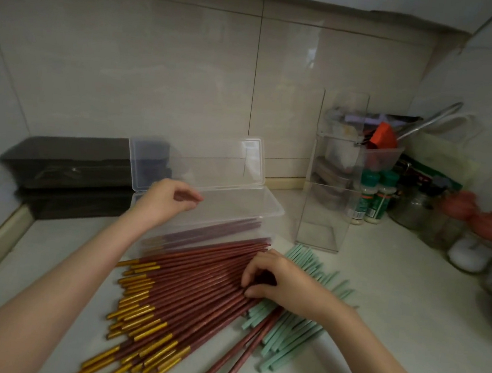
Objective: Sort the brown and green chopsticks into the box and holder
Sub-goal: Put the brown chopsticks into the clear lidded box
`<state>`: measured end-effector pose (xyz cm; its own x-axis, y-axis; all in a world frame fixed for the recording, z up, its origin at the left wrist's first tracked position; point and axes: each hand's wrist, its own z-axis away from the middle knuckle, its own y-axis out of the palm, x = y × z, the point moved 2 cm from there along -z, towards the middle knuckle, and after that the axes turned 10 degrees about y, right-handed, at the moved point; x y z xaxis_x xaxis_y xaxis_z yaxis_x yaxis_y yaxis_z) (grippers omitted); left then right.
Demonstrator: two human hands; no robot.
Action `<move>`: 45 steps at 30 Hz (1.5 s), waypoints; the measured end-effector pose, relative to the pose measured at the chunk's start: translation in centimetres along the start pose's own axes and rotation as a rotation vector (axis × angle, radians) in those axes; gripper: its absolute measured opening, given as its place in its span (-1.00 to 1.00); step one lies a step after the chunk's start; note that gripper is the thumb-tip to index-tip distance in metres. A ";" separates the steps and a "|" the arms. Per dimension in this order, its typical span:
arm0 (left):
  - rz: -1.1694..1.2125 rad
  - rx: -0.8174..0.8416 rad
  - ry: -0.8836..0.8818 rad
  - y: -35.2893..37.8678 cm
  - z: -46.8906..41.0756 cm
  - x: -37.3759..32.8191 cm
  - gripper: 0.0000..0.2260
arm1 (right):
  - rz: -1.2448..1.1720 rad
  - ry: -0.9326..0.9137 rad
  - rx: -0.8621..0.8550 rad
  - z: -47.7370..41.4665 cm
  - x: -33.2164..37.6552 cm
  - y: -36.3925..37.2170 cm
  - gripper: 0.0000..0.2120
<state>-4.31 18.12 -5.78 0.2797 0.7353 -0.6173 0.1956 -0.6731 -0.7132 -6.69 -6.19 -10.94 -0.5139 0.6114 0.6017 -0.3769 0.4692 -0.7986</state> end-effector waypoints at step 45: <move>0.065 -0.178 0.104 2.2 11.0 -0.9 -0.74 | -0.081 -0.023 -0.202 0.2 2.0 -1.8 -0.90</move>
<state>-14.44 16.91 -10.43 0.3913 0.6837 -0.6160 0.3338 -0.7292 -0.5974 -7.20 -5.92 -8.30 -0.5068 0.5524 0.6618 -0.2573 0.6358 -0.7277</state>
